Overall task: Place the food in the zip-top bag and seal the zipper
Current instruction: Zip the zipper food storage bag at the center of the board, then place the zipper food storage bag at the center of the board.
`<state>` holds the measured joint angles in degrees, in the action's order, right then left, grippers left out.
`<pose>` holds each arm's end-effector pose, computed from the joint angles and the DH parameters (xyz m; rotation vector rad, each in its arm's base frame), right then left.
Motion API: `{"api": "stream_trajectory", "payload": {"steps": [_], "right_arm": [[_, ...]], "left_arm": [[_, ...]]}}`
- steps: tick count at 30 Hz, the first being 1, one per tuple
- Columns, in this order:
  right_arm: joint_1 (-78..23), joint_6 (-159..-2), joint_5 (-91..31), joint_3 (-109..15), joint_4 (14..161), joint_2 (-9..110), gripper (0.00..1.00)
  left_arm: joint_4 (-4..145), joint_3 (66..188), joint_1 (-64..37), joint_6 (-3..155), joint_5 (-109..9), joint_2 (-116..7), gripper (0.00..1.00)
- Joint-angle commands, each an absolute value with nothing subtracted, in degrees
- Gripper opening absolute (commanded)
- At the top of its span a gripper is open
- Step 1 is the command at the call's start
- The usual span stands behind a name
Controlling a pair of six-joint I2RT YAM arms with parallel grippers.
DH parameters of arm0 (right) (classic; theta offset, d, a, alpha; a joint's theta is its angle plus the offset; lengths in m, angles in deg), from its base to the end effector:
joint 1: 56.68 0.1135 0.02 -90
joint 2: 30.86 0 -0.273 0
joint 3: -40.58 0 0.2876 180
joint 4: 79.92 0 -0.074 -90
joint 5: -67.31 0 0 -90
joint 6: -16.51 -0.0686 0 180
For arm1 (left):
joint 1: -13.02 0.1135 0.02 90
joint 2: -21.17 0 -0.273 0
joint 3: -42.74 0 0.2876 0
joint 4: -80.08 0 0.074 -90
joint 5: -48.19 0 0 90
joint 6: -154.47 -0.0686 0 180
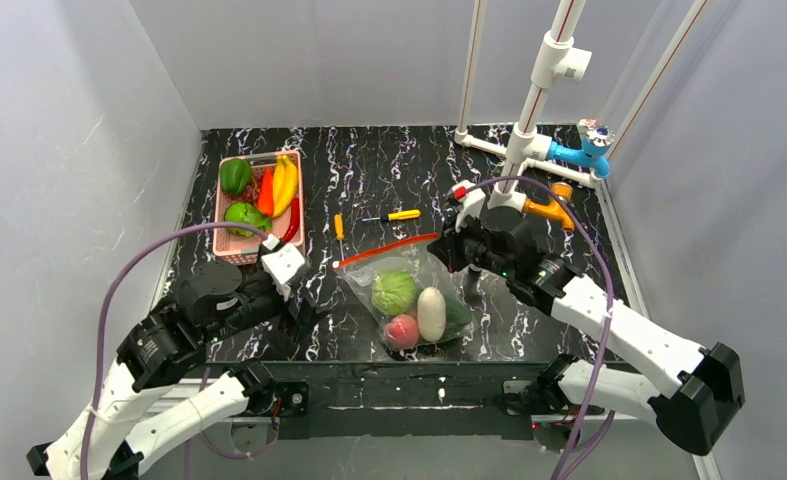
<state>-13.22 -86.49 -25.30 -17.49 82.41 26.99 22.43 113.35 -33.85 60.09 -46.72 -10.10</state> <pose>0.2144 0.2074 0.3030 -0.5405 1.8620 0.7119 0.0943 -0.1093 0.3928 0.8891 1.7153 -0.5827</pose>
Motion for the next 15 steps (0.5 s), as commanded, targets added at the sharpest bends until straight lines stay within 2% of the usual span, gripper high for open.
{"api": "stream_trajectory", "payload": {"steps": [1, 2, 3, 12, 15], "right_arm": [[-11.91, -84.04, -20.94, -24.73, 80.35, 31.57, 0.01], [-11.83, -83.7, -20.4, -26.48, 79.29, 33.2, 0.01], [-11.7, -83.55, -19.72, -28.21, 77.78, 34.87, 0.01], [-11.51, -80.0, -12.82, -44.22, 65.47, 50.22, 0.02], [-11.49, -78.5, -11.66, -48.0, 62.32, 54.37, 0.1]], "left_arm": [[22.88, 116.75, -33.65, 62.76, -41.14, -9.89, 0.89], [23.27, 117.02, -33.65, 63.33, -40.28, -9.75, 0.97], [23.8, 117.27, -33.67, 63.91, -39.72, -9.61, 0.98], [25.59, 120.82, -33.72, 74.67, -34.8, -10.57, 0.98], [25.32, 121.66, -33.71, 74.93, -34.18, -10.63, 0.98]]}}
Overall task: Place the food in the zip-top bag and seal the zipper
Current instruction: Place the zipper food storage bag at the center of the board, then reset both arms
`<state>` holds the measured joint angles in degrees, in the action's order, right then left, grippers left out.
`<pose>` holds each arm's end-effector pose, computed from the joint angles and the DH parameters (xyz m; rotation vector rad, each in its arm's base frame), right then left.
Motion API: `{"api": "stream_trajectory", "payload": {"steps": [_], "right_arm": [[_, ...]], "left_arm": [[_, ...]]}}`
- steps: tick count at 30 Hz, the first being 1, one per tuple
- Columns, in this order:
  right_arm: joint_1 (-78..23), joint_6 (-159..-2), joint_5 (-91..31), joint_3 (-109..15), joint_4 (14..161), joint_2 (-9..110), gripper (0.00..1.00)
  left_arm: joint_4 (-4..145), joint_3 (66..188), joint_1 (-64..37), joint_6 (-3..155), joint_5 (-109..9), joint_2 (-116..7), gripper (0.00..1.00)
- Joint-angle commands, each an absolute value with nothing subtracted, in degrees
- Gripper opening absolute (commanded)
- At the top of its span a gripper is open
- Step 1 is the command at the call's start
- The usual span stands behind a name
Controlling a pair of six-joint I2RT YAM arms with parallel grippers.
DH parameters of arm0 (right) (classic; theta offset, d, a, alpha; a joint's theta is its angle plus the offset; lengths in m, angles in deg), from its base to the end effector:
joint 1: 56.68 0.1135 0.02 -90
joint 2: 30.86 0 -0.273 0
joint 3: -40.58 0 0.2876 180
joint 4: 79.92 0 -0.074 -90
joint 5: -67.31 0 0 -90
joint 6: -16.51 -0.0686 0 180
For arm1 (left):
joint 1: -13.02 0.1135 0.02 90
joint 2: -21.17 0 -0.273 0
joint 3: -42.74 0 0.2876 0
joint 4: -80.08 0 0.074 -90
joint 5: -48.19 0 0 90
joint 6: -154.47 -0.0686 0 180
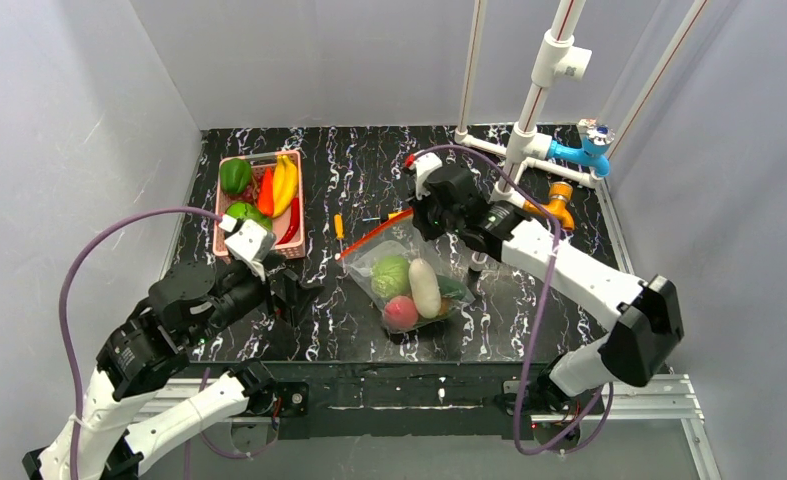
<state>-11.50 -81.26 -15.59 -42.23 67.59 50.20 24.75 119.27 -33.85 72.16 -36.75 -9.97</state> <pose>0.2789 0.2686 0.3193 -0.6119 2.0417 0.4218 0.0923 -0.0896 0.4349 0.5355 1.7022 -0.6165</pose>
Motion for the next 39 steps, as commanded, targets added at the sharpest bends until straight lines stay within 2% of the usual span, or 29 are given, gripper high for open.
{"api": "stream_trajectory", "payload": {"steps": [1, 4, 7, 14, 21, 22, 23, 24, 31, 39], "right_arm": [[-11.46, -78.12, -11.53, -49.35, 60.76, 55.53, 0.15], [-10.96, -77.23, -11.35, -51.14, 58.35, 57.06, 0.33], [-10.1, -76.4, -11.74, -51.18, 58.39, 56.92, 0.43], [-8.15, -75.74, -10.74, -53.03, 57.35, 57.4, 0.49], [-5.75, -74.85, 1.6, -58.38, 52.09, 57.06, 0.72], [-5.66, -74.36, 2.43, -59.44, 51.17, 56.86, 0.78], [-5.54, -73.95, 3.03, -60.7, 49.8, 56.6, 0.91], [-5.32, -73.72, 3.4, -61.68, 49.05, 56.07, 0.97], [-1.16, -68.89, -1.62, -61.94, 50.07, 46.16, 0.98], [-0.74, -71.12, -13.22, -52.32, 58.3, 25.28, 0.98]], "left_arm": [[25.32, 121.79, -33.66, 74.86, -34.17, -10.55, 0.98], [25.22, 122.08, -33.66, 74.87, -34.38, -10.15, 0.98], [25.1, 121.99, -33.72, 74.8, -34.68, -9.82, 0.98], [24.97, 121.64, -33.66, 74.67, -35.5, -9.68, 0.98], [25.29, 121.57, -33.66, 76.24, -33.22, -8.63, 0.98], [25.46, 121.47, -33.65, 77.01, -32.07, -8.29, 0.98], [25.71, 121.4, -33.66, 77.71, -30.93, -7.95, 0.98], [25.86, 121.4, -33.67, 78.4, -29.84, -7.62, 0.98], [27.33, 121.27, -33.73, 81.46, -27.7, -5.8, 0.98], [29.53, 122.5, -33.68, 82.28, -26.14, -4.32, 0.98]]}}
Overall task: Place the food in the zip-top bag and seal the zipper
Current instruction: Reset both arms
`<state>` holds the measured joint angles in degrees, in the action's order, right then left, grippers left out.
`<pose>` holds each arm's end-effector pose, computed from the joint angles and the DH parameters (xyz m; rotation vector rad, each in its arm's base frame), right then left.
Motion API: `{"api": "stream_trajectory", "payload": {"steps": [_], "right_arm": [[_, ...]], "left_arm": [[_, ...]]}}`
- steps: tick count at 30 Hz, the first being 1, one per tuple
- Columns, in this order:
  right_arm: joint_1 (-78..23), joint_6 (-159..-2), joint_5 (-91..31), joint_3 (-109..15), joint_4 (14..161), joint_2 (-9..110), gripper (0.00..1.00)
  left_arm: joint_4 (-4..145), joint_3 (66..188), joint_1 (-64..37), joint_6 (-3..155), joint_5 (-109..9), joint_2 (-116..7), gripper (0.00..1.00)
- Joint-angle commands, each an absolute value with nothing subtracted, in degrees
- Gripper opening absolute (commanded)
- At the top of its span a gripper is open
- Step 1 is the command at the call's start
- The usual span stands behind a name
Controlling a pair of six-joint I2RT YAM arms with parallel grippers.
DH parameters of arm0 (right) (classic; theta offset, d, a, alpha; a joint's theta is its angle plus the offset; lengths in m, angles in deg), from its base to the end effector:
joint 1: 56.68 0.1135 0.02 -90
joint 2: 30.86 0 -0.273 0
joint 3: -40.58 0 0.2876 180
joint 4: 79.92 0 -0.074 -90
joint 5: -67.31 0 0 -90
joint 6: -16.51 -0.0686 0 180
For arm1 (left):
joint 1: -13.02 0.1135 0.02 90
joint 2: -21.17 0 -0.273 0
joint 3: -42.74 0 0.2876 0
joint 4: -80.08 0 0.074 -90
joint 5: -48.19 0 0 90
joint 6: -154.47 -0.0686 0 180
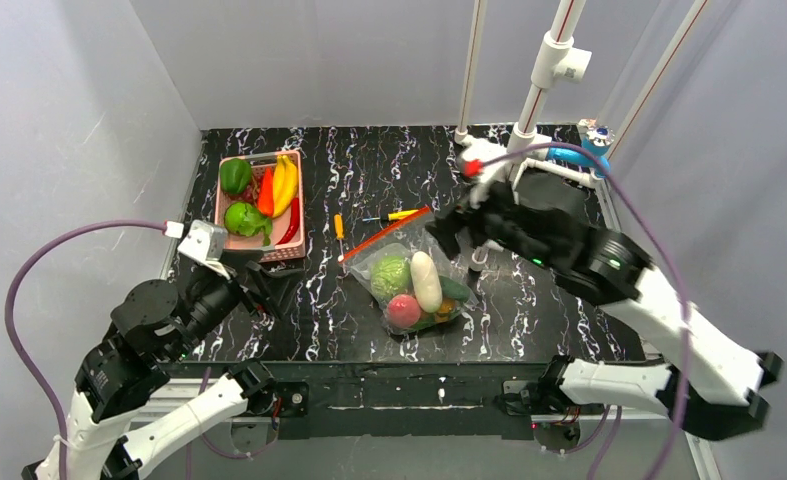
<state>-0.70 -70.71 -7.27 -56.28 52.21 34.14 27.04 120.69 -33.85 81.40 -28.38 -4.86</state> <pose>0.1738 0.2248 0.4741 -0.7428 1.7038 0.4000 0.0751 -0.0568 0.4569 0.2379 1.6143 -0.6780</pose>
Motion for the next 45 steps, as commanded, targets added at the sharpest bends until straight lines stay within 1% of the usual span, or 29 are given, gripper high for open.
{"api": "stream_trajectory", "payload": {"steps": [1, 5, 8, 13, 16, 26, 33, 45], "right_arm": [[-0.75, -71.69, -13.02, -50.91, 59.54, 22.52, 0.99], [-0.75, -74.13, -10.72, -46.6, 63.57, 13.05, 0.98], [-0.74, -75.97, -5.55, -44.98, 65.3, 6.98, 0.98], [-0.78, -77.81, 8.14, -44.19, 65.92, 2.87, 0.98], [-0.71, -79.09, 13.11, -44.47, 64.82, 2.33, 0.98], [-0.78, -79.23, 14.65, -44.12, 66.06, 0.85, 0.98], [-0.79, -78.81, 12.37, -43.91, 67.66, -1.02, 0.98], [-0.74, -78.0, 14.95, -43.87, 68.24, -1.28, 0.98]], "left_arm": [[29.92, 122.76, -33.66, 82.08, -26.01, -4.33, 0.98], [31.29, 125.06, -33.66, 80.66, -25.79, -5.12, 0.98], [32.09, 126.85, -33.7, 79.71, -25.18, -5.69, 0.98], [33.58, 127.6, -33.66, 78.13, -23.37, -5.33, 0.98], [33.6, 127.56, -33.73, 77.14, -21.55, -4.8, 0.98], [33.58, 127.93, -33.72, 76.43, -20.19, -4.05, 0.98], [33.43, 128.66, -33.7, 76.19, -19.97, -4.13, 0.98], [32.72, 129.45, -33.68, 76.78, -19.71, -3.71, 0.98]]}}
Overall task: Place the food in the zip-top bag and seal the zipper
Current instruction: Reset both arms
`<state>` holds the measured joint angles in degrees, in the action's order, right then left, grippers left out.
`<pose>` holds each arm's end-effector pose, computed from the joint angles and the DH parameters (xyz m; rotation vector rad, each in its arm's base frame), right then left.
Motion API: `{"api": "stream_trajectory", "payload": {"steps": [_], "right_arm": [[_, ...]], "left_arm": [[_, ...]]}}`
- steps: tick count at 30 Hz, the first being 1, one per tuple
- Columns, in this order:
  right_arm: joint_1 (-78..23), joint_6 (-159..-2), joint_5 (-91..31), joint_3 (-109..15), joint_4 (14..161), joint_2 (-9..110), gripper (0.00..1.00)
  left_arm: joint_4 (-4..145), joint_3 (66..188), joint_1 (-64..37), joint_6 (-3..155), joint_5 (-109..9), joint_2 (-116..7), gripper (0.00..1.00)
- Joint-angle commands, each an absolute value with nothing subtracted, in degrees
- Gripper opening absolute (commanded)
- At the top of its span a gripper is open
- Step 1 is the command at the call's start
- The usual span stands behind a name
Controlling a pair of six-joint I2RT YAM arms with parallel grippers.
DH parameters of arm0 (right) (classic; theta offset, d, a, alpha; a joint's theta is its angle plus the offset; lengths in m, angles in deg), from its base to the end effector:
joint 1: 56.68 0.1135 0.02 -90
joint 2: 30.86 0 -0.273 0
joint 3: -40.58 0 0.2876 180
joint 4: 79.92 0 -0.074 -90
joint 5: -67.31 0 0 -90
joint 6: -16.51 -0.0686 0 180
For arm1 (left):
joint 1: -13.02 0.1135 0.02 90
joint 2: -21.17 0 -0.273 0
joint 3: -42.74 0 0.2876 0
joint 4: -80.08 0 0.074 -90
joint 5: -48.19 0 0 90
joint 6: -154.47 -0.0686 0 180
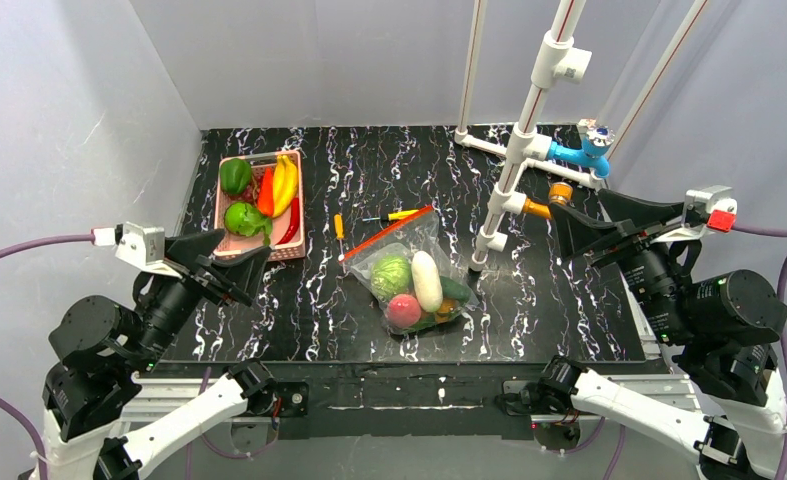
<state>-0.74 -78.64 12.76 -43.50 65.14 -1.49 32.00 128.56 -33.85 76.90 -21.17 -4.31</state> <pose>0.0724 0.0361 0.5261 -0.0218 1.3101 0.5337 0.0525 -0.0206 0.5102 0.1095 1.3941 -0.6213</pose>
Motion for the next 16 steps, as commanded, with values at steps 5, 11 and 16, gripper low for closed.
{"api": "stream_trajectory", "payload": {"steps": [5, 11, 16], "right_arm": [[-0.78, -78.4, 15.22, -43.76, 68.46, -1.73, 0.99], [-0.75, -78.92, 15.94, -43.51, 68.68, -2.09, 0.98], [-0.81, -77.94, 14.05, -42.3, 70.89, -2.99, 0.98]], "left_arm": [[32.62, 129.67, -33.65, 76.87, -19.73, -3.8, 0.98], [32.47, 129.73, -33.67, 76.95, -19.91, -3.96, 0.98], [32.45, 129.69, -33.7, 77.13, -20.09, -4.04, 0.98]]}}
